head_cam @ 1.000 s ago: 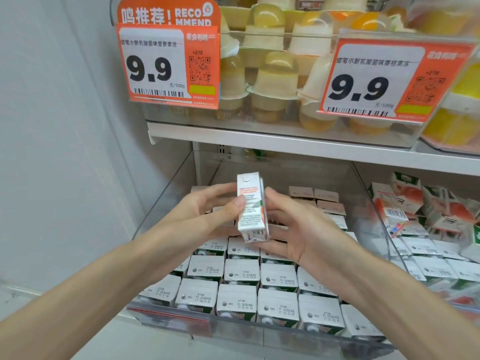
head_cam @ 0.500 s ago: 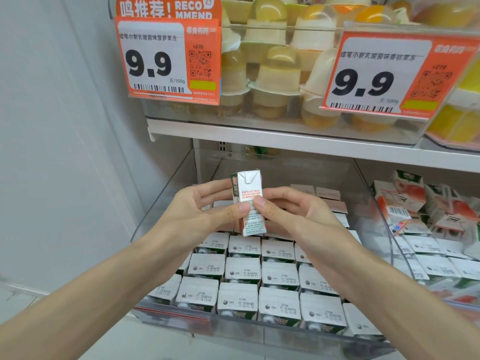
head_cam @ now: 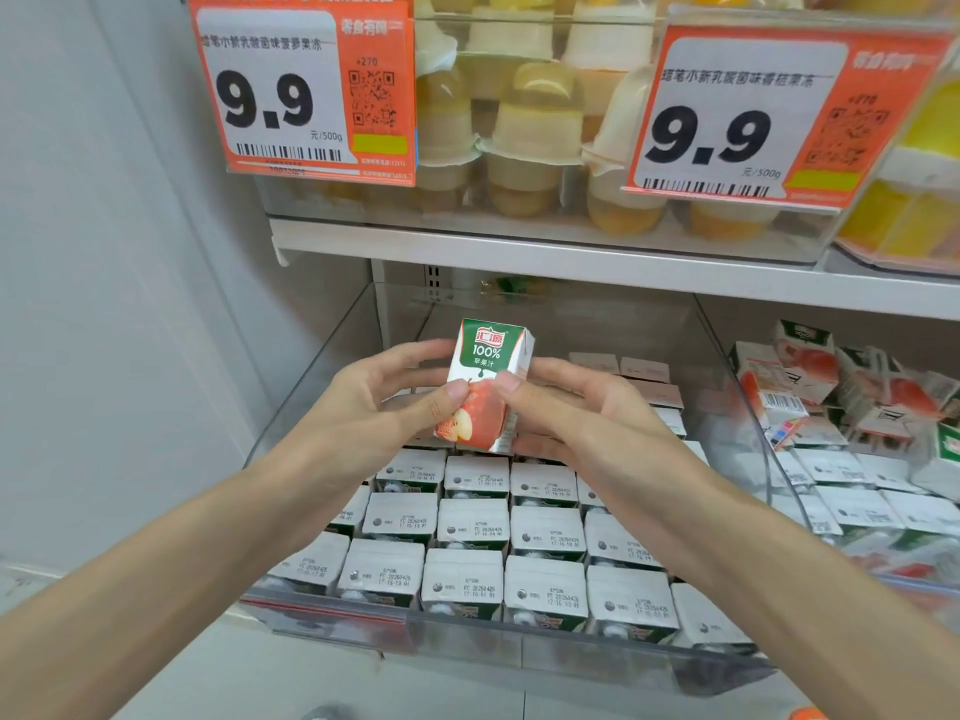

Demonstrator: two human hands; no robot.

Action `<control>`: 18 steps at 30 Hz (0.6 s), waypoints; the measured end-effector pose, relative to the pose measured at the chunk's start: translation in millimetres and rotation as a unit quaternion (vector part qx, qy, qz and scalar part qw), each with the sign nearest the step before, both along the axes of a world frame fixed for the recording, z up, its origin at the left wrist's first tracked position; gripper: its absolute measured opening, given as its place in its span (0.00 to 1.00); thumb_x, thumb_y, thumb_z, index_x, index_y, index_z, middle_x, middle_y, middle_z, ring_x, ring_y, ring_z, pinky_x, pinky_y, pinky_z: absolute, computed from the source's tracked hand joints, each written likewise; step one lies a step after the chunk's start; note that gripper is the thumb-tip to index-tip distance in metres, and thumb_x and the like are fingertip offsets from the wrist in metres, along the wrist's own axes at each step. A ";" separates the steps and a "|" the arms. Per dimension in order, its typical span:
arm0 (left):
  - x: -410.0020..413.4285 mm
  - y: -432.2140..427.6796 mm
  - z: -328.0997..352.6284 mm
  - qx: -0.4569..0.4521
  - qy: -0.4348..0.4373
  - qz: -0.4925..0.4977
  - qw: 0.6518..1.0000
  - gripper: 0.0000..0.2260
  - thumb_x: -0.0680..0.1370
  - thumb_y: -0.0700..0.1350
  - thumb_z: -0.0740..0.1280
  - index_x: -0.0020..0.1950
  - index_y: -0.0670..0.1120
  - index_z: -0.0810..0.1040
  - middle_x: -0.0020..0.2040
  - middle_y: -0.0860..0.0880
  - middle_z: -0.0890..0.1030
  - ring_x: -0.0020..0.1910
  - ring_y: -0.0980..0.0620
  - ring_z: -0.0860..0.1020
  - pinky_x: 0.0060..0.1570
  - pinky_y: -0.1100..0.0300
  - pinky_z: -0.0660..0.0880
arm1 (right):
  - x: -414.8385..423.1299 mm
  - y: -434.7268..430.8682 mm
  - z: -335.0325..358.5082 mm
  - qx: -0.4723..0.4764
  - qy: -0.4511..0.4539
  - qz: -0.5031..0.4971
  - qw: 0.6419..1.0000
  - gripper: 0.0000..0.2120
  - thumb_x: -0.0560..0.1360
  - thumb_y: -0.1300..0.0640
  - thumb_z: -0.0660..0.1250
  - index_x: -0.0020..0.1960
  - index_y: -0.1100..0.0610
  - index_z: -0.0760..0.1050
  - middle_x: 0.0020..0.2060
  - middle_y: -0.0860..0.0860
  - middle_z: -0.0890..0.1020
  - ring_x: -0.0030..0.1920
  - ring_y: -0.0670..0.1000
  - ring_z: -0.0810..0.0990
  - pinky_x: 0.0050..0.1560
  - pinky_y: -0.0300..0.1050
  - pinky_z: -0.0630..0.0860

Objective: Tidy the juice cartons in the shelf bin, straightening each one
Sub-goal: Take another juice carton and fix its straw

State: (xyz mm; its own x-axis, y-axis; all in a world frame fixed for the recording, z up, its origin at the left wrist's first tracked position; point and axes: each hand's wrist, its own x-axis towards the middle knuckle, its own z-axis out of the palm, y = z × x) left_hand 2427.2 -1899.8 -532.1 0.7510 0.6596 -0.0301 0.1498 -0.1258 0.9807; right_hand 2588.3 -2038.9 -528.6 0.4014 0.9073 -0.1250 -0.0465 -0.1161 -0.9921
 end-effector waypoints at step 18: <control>0.3 -3.7 1.0 -0.083 -0.023 -0.044 0.995 0.17 0.80 0.46 0.71 0.69 0.47 0.79 0.60 0.45 0.87 0.56 0.46 0.87 0.51 0.58 0.84 | -1.1 -0.5 -2.8 0.006 0.007 -0.012 1.000 0.12 0.86 0.55 0.65 0.66 0.51 0.83 0.58 0.49 0.88 0.60 0.48 0.86 0.68 0.51 0.79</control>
